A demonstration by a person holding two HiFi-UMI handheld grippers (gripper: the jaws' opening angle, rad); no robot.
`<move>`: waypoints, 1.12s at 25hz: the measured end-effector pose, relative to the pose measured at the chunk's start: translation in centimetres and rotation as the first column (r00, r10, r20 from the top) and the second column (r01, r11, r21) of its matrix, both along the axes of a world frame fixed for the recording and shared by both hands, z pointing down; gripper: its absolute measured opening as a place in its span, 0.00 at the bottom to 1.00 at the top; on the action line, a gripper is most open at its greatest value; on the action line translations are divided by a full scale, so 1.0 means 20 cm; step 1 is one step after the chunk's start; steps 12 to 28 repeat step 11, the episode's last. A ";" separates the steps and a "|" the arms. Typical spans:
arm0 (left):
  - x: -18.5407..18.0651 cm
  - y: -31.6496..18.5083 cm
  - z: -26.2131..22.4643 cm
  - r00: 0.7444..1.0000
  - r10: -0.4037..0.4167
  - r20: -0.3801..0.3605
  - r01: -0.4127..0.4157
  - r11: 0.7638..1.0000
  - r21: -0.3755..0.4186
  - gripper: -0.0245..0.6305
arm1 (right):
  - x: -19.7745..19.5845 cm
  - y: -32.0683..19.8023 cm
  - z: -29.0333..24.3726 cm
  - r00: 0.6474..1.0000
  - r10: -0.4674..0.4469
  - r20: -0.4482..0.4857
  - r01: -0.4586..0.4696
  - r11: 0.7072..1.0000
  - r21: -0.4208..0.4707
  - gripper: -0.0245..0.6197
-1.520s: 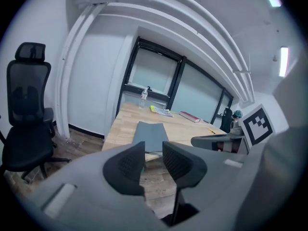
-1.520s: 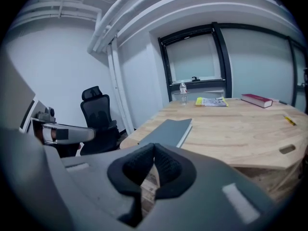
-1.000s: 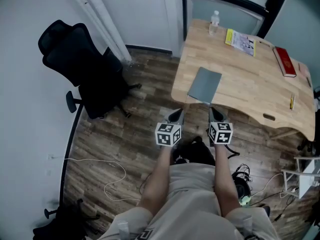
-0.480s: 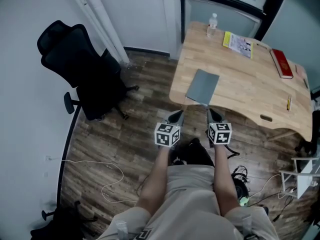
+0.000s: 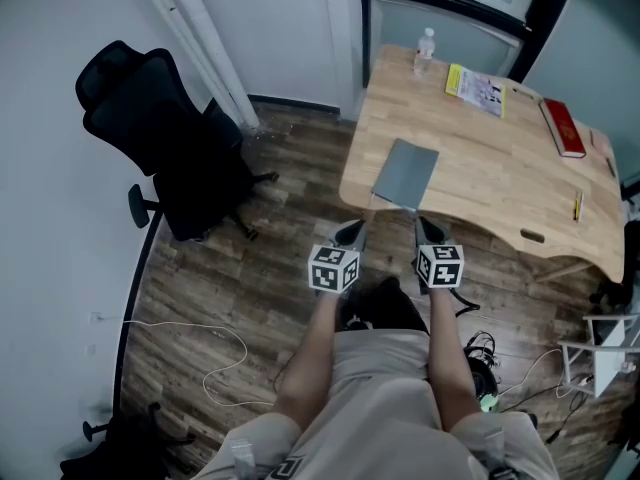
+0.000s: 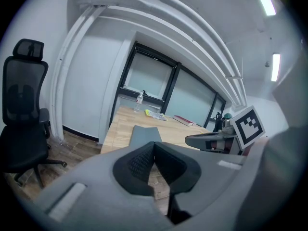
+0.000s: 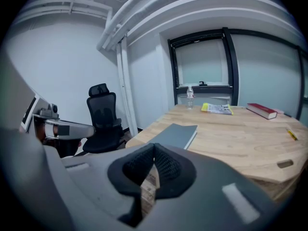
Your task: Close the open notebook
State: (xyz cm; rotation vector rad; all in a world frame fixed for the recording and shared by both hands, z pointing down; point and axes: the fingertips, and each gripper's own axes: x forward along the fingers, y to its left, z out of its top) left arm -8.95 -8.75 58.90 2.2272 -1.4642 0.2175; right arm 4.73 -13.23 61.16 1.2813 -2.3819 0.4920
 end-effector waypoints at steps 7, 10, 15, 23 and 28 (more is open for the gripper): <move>-0.02 -0.01 -0.01 1.000 -0.002 -0.001 0.002 1.000 0.005 0.05 | -0.01 0.00 -0.01 1.000 0.008 -0.007 -0.008 1.000 0.008 0.04; -0.05 -0.01 -0.01 1.000 -0.023 -0.017 0.023 1.000 0.008 0.05 | -0.01 0.00 -0.01 1.000 0.004 -0.009 -0.004 1.000 0.010 0.04; -0.06 -0.01 -0.02 0.999 -0.031 -0.022 0.031 0.999 0.008 0.05 | -0.01 0.00 -0.01 1.000 0.003 -0.010 -0.003 1.000 0.010 0.04; -0.06 -0.01 -0.02 0.999 -0.031 -0.022 0.031 0.999 0.008 0.05 | -0.01 0.00 -0.01 1.000 0.003 -0.010 -0.003 1.000 0.010 0.04; -0.06 -0.01 -0.02 0.999 -0.031 -0.022 0.031 0.999 0.008 0.05 | -0.01 0.00 -0.01 1.000 0.003 -0.010 -0.003 1.000 0.010 0.04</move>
